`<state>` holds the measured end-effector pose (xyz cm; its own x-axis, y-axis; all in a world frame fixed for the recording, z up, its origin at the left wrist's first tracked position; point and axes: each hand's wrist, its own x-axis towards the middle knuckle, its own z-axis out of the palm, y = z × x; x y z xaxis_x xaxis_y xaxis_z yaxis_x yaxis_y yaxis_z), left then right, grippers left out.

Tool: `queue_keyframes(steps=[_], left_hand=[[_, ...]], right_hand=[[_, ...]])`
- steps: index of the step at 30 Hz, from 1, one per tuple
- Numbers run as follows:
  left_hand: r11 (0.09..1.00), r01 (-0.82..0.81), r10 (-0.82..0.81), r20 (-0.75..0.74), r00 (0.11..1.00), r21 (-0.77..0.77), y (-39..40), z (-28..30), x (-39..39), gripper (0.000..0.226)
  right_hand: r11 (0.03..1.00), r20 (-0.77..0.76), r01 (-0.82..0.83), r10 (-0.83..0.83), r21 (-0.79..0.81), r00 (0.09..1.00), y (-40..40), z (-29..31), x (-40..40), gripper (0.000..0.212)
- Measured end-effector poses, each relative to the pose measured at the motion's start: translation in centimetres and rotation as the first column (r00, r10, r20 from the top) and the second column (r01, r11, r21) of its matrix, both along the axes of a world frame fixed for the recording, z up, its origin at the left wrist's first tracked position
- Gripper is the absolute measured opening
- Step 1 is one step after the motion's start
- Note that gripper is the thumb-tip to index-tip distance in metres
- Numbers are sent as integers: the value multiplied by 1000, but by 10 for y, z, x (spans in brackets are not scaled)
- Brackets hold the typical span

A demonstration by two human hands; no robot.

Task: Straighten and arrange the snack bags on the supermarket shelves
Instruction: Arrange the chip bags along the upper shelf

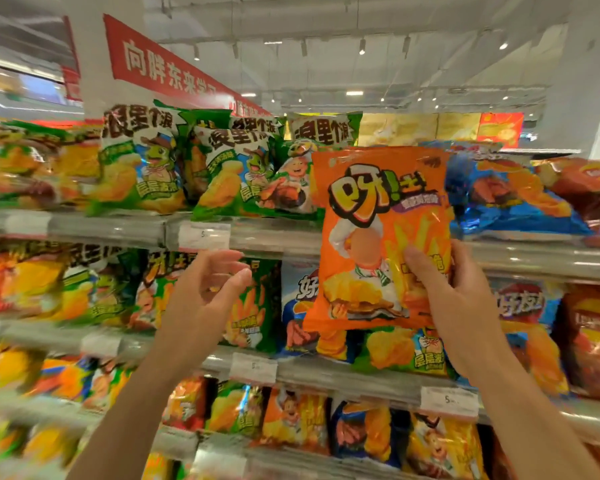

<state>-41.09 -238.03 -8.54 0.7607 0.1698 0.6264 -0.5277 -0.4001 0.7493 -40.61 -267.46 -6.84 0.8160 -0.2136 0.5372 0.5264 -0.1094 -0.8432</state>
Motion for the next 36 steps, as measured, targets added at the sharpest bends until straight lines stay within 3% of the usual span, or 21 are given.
queue_keyframes(steps=[6, 12, 18, 24, 29, 36], left_hand=[[992, -12, 3, -73, 997, -124, 82, -45, -25, 13], [986, 7, -26, -113, 993, -164, 186, -72, -51, 18], [986, -9, -12, -125, 992, -164, 308, -86, -72, 17], [974, -87, 66, -107, 992, -209, 408, -92, -82, 20], [961, -143, 120, -111, 987, -237, 477, -105, -75, 31], [951, -228, 213, -92, 973, -208, 567, -88, -43, 30]], right_hand=[[1000, -36, -4, 3, -26, 999, 83, -39, -12, 63], [999, -96, -39, 39, 4, 995, 196, -68, -28, 40], [995, -108, -91, 93, 30, 990, 321, -94, -34, 65], [983, -106, -184, 184, 10, 977, 426, -96, -23, 72], [951, -97, -308, 308, 17, 946, 500, -97, -3, 45], [902, -12, -425, 427, 76, 904, 606, -85, 45, 37]])
